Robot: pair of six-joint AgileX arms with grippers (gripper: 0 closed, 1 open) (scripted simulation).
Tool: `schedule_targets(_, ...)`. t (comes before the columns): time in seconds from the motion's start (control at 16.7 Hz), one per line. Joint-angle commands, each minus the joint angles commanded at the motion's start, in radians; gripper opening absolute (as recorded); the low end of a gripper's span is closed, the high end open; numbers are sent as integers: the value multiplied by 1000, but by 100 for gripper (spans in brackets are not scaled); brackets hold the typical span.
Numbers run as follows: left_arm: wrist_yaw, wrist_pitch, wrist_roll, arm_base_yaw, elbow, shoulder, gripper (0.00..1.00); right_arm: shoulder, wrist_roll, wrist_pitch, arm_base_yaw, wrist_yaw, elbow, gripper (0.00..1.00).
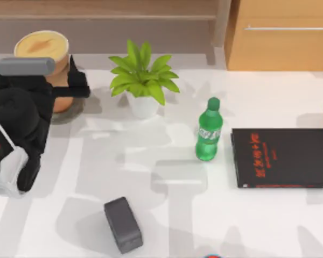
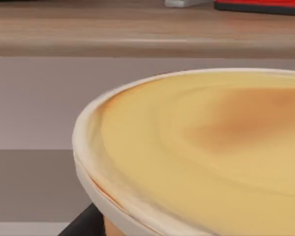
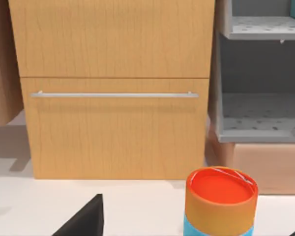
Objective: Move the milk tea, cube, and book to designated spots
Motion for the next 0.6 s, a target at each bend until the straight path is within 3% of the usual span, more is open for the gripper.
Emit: schedule_targets(0.6, -15, 67, 0, -13, -103, -31, 100, 0, 0, 0, 0, 0, 0, 100)
